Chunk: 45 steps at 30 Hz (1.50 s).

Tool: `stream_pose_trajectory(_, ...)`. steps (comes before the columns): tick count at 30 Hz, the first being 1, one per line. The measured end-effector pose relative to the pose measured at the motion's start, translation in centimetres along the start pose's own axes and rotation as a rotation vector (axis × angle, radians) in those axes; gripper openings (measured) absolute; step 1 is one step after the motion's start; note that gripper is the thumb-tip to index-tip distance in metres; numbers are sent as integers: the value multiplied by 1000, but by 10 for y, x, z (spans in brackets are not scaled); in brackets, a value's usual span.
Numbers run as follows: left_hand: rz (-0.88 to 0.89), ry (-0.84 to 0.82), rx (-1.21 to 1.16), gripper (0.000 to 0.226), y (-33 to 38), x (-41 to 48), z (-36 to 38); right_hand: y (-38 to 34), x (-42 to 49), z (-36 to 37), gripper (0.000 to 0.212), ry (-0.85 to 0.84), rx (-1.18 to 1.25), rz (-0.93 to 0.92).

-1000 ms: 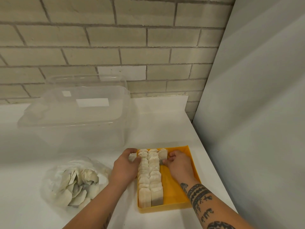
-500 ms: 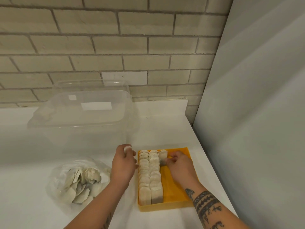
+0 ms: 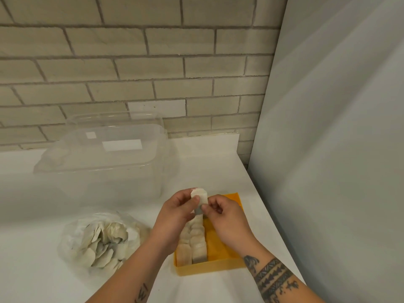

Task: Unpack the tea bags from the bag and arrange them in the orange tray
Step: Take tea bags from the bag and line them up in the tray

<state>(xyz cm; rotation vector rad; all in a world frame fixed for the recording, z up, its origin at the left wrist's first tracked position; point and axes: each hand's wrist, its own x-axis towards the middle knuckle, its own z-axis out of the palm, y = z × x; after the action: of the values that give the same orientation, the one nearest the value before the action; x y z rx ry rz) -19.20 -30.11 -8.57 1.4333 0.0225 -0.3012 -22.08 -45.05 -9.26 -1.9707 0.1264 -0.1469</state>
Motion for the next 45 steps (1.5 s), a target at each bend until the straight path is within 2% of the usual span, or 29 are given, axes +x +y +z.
stream_pose_trajectory(3, 85, 95, 296, 6, -6, -2, -4, 7, 0, -3, 7, -4, 24, 25)
stream_pose_trajectory(7, 106, 138, 459, 8, -12, -3, -5, 19, 5, -3, 28, -31, -86, 67)
stream_pose_trajectory(11, 164, 318, 719, 20, -17, 8, -18, 32, 21, -8, 15, 73, -124, 189)
stream_pose_trajectory(13, 126, 348, 793, 34, -25, 18, -27, 40, 26, -6, 11, 60, -158, 242)
stream_pose_trajectory(15, 19, 309, 810, 47, -31, 22, -33, 48, 29, -1, 5, 32, -198, 279)
stream_pose_trajectory(18, -66, 238, 788, 52, -40, 23, -35, 57, 34, 9, 7, 22, -191, 317)
stream_pose_trajectory(28, -11, 218, 810, 45, -53, 16, -32, 65, 44, 24, 10, 1, -216, 380)
stream_pose_trajectory(36, -18, 228, 768, 46, -56, 18, -34, 66, 43, 24, 31, 18, -193, 379)
stream_pose_trajectory(45, -23, 226, 785, 46, -55, 18, -33, 64, 47, 25, 28, 45, -245, 373)
